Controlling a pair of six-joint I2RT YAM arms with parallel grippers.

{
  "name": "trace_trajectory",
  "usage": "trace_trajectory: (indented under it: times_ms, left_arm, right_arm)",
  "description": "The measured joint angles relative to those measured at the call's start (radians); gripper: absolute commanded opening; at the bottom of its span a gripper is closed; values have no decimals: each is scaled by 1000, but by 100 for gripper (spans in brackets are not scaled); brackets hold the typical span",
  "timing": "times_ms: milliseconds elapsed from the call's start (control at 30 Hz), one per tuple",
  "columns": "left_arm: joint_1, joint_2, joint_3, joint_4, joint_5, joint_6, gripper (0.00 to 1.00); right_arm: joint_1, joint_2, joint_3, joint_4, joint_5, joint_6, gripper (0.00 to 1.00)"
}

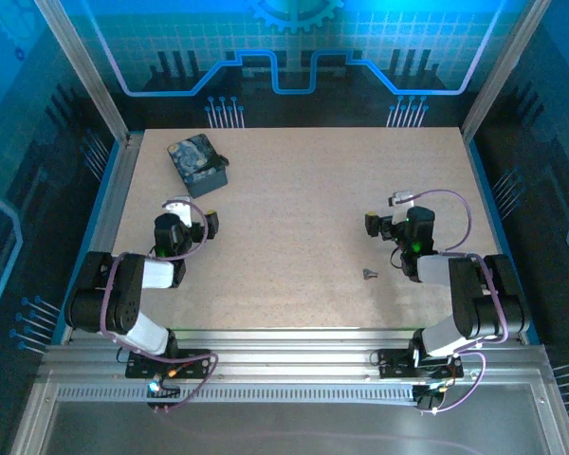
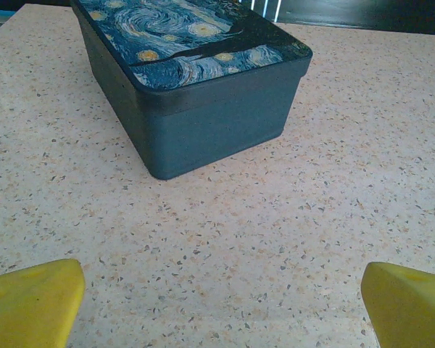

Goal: Unlock a padlock with a key

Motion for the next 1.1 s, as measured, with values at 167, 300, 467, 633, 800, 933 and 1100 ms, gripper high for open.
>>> trace_trajectory:
  times_ms: [167, 300, 467, 633, 800, 933, 1100]
  left_arm:
    - [0, 0, 0, 0, 0, 0, 99]
    - [0, 0, 0, 0, 0, 0, 99]
    - [0, 0, 0, 0, 0, 0, 99]
    - [0, 0, 0, 0, 0, 0, 99]
    - [10, 0, 0, 0, 22, -3, 99]
    - [19, -60, 78, -196, 5, -13, 99]
    - [23, -130, 351, -478, -25, -81, 99]
  right_arm:
    - [0, 0, 0, 0, 0, 0, 100]
    - [0, 0, 0, 0, 0, 0, 100]
    - [0, 0, 0, -4, -3, 0, 100]
    - [-2, -16, 73, -147, -22, -3, 98]
    - [-2, -89, 141, -243, -37, -6, 98]
    - [-2, -188, 148, -322, -53, -5, 98]
    - [-1, -243, 237, -460, -61, 8, 96]
